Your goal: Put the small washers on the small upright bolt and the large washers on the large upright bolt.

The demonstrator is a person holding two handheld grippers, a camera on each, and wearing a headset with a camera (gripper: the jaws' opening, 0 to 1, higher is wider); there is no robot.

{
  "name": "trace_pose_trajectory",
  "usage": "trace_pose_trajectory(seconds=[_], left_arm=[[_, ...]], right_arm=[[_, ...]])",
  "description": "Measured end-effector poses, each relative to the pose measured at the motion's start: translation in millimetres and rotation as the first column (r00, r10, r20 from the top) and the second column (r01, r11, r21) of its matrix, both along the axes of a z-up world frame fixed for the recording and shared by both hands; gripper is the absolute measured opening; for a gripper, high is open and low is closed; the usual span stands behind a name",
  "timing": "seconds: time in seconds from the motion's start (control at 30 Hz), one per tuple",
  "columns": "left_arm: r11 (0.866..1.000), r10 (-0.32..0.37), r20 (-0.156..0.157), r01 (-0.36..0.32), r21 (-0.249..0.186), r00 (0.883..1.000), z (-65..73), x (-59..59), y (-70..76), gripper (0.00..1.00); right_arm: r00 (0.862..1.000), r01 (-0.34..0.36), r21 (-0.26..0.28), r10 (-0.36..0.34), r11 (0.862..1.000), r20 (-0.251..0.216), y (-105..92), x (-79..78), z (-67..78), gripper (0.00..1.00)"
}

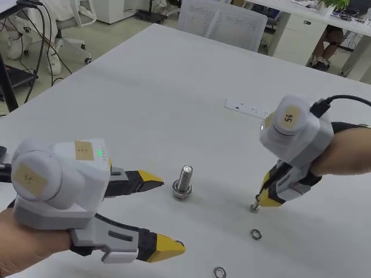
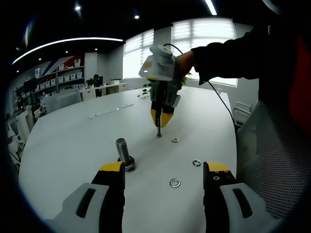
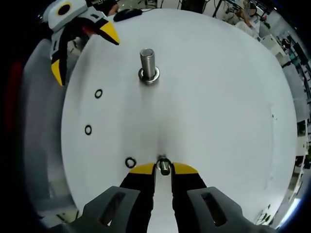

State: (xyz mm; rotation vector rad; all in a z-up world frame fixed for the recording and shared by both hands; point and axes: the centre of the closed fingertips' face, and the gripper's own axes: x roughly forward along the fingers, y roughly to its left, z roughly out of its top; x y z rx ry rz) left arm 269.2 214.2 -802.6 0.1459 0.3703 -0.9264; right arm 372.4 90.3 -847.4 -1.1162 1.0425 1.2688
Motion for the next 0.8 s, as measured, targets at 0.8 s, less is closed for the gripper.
trace_pose_trajectory(seconds=[0.8], left_arm=[[1.000, 0.008, -0.003, -0.008, 0.004, 1.000, -0.6, 0.3, 1.2, 0.64]], right_arm=[[1.000, 0.004, -0.015, -0.004, 1.000, -0.009, -1.2, 3.7, -24.6, 0.14]])
